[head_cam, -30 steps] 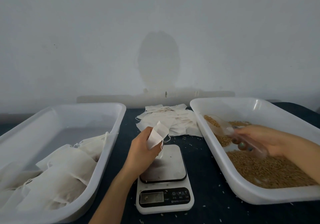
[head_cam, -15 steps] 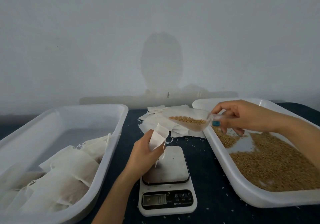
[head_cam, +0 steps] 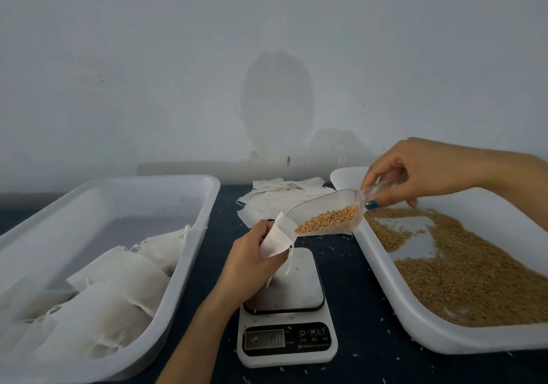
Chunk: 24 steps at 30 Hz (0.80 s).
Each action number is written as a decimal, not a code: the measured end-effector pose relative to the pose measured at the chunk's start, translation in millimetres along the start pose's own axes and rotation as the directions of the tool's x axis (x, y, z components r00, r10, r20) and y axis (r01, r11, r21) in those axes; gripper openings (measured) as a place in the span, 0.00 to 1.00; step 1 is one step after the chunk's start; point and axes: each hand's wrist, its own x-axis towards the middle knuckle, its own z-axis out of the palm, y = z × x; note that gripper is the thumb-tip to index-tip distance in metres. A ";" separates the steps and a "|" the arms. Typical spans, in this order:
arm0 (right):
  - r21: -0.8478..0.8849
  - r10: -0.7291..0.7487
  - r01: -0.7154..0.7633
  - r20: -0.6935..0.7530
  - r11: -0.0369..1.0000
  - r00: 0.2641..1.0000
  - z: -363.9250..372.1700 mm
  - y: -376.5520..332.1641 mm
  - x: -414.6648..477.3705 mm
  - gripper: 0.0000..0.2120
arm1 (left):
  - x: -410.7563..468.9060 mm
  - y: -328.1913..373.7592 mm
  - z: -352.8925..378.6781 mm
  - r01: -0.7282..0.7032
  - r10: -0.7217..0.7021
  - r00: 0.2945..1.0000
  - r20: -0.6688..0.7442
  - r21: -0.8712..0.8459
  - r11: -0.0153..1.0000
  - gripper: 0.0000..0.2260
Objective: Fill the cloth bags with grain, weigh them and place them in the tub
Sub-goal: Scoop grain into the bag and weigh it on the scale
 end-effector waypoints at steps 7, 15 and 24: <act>-0.315 -0.035 0.050 0.055 0.948 0.998 -15.8 -29.1 10.8 0.25 | -1.4 4.7 2.0 -0.045 0.045 0.999 0.029 -0.025 0.999 0.12; -0.536 -0.139 0.129 0.023 0.834 0.990 -32.1 -53.1 20.8 0.20 | -0.9 3.3 3.9 -0.053 0.055 0.998 0.030 -0.061 0.997 0.13; -0.616 -0.174 0.134 -0.005 0.777 0.985 -35.3 -66.9 20.9 0.11 | -2.2 3.2 4.1 -0.076 0.077 0.997 0.020 -0.041 0.996 0.10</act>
